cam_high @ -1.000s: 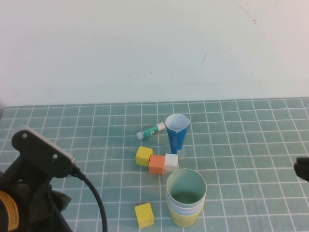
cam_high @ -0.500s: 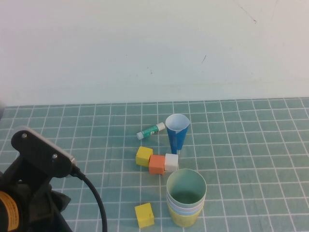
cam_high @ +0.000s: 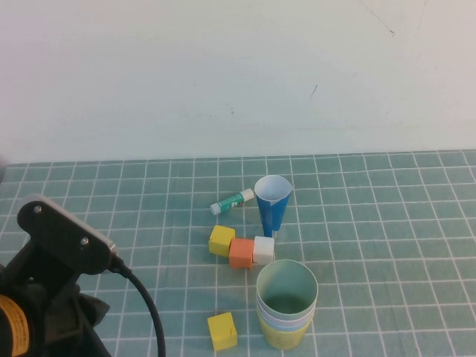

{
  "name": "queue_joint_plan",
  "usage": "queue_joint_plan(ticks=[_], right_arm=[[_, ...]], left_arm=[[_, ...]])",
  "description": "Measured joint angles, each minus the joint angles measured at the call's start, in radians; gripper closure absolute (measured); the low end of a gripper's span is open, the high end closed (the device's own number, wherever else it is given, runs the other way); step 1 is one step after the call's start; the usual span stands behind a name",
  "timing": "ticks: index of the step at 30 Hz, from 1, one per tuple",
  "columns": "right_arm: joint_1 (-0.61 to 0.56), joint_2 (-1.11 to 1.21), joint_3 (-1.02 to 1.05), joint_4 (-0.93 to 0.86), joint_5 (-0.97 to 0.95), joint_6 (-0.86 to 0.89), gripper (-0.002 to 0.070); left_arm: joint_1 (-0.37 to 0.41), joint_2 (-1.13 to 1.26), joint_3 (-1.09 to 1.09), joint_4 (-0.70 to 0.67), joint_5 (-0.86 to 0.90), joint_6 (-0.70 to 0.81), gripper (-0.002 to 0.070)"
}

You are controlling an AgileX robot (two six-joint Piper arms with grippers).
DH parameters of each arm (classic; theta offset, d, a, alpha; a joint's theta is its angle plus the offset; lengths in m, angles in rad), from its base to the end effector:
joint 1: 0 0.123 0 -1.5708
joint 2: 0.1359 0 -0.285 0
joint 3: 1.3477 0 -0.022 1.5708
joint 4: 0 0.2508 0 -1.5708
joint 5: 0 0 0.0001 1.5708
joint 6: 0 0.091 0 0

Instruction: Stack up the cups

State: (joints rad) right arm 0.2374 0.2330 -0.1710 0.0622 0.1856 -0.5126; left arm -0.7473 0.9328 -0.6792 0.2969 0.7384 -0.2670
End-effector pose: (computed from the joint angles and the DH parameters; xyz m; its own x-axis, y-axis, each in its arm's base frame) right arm 0.0718 0.0185 0.2395 -0.0320 -0.4566 -0.8891 -0.2891 0.8558 -0.4291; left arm 0.1372 -0.1027 0.2840 -0.5916 0.4887 -0.6413 0.5488 0.8267 0.1237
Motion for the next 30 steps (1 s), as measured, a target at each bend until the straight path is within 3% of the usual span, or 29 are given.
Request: queue_joint_plan(ticks=[5, 10, 19, 30], right_arm=[[-0.216, -0.147, 0.096, -0.002, 0.003, 0.023, 0.0678], [-0.336, -0.238, 0.183, -0.039, 0.03, 0.157, 0.0678], [-0.35, -0.246, 0.199, -0.114, 0.145, 0.392, 0.0678], [-0.35, -0.246, 0.197, -0.131, 0.149, 0.413, 0.0678]], left_arm=[[0.0, 0.0, 0.0, 0.0, 0.0, 0.0, 0.0676], [0.0, 0.0, 0.0, 0.0, 0.0, 0.0, 0.0676], [0.0, 0.0, 0.0, 0.0, 0.0, 0.0, 0.0676], [0.0, 0.0, 0.0, 0.0, 0.0, 0.0, 0.0676]])
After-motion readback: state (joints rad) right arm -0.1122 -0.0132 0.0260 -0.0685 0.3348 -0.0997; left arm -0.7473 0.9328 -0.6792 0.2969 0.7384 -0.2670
